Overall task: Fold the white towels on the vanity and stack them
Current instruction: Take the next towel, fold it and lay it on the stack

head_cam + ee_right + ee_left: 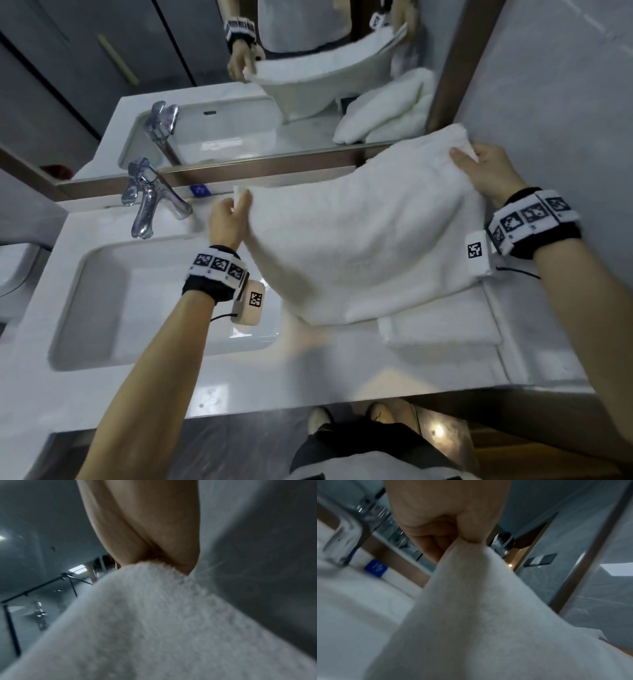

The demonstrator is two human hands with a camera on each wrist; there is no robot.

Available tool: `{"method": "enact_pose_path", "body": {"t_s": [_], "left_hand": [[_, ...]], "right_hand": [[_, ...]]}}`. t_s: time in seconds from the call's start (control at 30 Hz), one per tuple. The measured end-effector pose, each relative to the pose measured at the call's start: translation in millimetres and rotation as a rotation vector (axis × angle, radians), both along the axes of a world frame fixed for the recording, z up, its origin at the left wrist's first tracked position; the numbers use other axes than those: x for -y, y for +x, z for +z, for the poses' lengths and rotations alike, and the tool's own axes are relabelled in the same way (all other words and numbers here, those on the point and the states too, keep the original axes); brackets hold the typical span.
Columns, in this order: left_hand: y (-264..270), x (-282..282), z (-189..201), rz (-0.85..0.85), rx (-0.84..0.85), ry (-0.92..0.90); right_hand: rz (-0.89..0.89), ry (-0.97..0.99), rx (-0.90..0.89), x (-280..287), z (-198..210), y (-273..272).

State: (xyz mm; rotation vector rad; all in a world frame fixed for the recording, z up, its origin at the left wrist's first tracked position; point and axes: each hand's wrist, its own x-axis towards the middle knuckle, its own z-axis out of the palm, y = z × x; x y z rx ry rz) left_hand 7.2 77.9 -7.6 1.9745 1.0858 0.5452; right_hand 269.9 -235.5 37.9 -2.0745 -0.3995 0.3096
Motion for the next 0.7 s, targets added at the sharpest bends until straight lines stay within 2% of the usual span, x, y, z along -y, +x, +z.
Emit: {"method": "enact_pose_path", "body": {"t_s": [0.07,0.13,0.2,0.27,0.4,0.5,0.7], "left_hand": [[11,-1,-21,0.017,-0.117,-0.083],[19,1,-42,-0.003,-0.166,-0.239],[20,6,-59,-0.043,-0.153,-0.466],[12,12,-73,-0.102,-0.143,-0.608],[-5,22,-93,-0.164,-0.192,-0.692],[-7,27,-94,-0.171,-0.177,-0.724],[13,42,-84,-0.273,-0.265,-0.507]], "right_hand": [[0.01,-0.089,-0.038,-6,-19,6],[0.016,-0.144,-0.079,-12,-33,6],[-0.015,-0.098,-0.169,-13,-42,1],[-0.053,-0.036,-0.244,-8,-48,-7],[-0.067,-0.097,-0.319,15,-66,-23],[-0.051,-0.19,-0.387,30,-80,-34],[-0.048,-0.202,-0.341,40,-91,-47]]}}
